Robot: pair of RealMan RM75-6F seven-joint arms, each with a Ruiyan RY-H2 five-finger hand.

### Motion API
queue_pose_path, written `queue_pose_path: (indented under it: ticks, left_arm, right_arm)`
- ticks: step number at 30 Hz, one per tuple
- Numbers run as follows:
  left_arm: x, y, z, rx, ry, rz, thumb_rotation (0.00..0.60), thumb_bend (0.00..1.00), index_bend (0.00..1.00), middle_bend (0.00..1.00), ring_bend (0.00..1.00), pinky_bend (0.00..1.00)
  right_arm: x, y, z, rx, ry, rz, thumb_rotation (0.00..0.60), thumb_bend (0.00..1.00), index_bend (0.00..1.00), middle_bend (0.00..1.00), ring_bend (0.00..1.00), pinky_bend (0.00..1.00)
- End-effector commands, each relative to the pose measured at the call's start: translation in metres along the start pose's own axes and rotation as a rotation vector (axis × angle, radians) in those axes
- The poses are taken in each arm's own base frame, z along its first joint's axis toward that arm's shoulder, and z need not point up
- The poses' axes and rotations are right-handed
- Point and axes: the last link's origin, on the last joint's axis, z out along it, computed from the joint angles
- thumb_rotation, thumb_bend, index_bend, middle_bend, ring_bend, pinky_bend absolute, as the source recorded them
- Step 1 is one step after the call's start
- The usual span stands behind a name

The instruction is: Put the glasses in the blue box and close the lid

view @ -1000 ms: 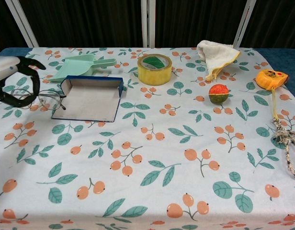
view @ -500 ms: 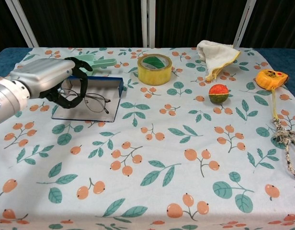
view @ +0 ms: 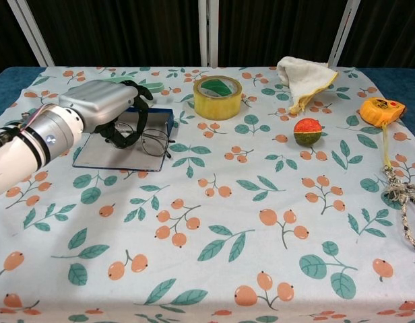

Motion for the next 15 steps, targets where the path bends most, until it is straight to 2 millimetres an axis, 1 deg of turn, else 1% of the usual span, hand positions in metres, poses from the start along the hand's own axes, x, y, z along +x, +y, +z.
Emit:
queue_pose_path:
  ticks: [1, 11, 15]
  left_arm:
    - [0.001, -0.001, 0.007, 0.02, 0.002, 0.023, 0.6, 0.43, 0.59, 0.11, 0.05, 0.15]
    - [0.003, -0.008, 0.016, 0.148, -0.016, 0.063, 0.6, 0.43, 0.59, 0.1, 0.05, 0.15]
    - [0.005, -0.011, 0.019, 0.185, -0.012, 0.049, 0.6, 0.43, 0.59, 0.1, 0.05, 0.15]
  right_arm:
    - [0.0, 0.002, 0.0, -0.011, -0.009, 0.019, 0.6, 0.28, 0.0, 0.0, 0.0, 0.0]
    - [-0.002, 0.002, 0.0, -0.01, -0.026, 0.036, 0.6, 0.28, 0.0, 0.0, 0.0, 0.0]
    - [-0.003, 0.004, -0.001, -0.016, -0.033, 0.04, 0.6, 0.27, 0.0, 0.0, 0.0, 0.0]
